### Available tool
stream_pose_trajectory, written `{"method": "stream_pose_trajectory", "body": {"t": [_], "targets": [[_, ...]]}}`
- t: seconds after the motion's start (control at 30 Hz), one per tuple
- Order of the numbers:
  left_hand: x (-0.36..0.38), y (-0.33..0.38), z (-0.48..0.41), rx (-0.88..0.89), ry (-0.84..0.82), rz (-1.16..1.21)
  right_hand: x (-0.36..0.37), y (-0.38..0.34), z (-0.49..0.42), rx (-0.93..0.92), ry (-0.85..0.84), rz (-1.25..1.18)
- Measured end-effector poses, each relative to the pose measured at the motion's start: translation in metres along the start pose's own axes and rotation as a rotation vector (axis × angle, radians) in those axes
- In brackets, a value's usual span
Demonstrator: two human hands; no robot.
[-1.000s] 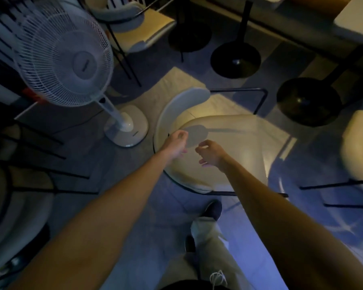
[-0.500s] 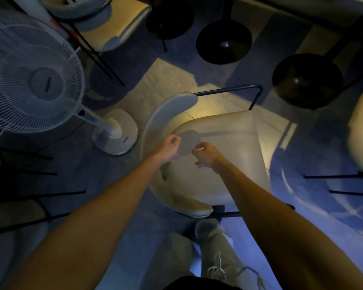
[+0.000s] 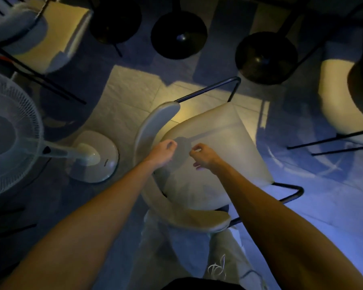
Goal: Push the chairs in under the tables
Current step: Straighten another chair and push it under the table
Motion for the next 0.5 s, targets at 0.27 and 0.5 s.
{"method": "stream_pose_trajectory", "body": {"t": [0.27,0.5], "targets": [[0.003,-0.013,0.017,0.356,-0.253,-0.722,0.056,0.004,0.006,0.1,0.167,-0.002],[0.003,-0.033,0.042,0.558,-0.375,-1.046,0.105,0.007,0.019,0.12,0.211,-0.008]]}}
Point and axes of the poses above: each hand's wrist, its own z-axis away from the middle knuckle, its own x-axis out of the palm, y = z × x, the point moved 10 cm from there along -z, towards the middle knuckle, and after that the axes turned 3 degrees about -x, right-handed, at the moved point
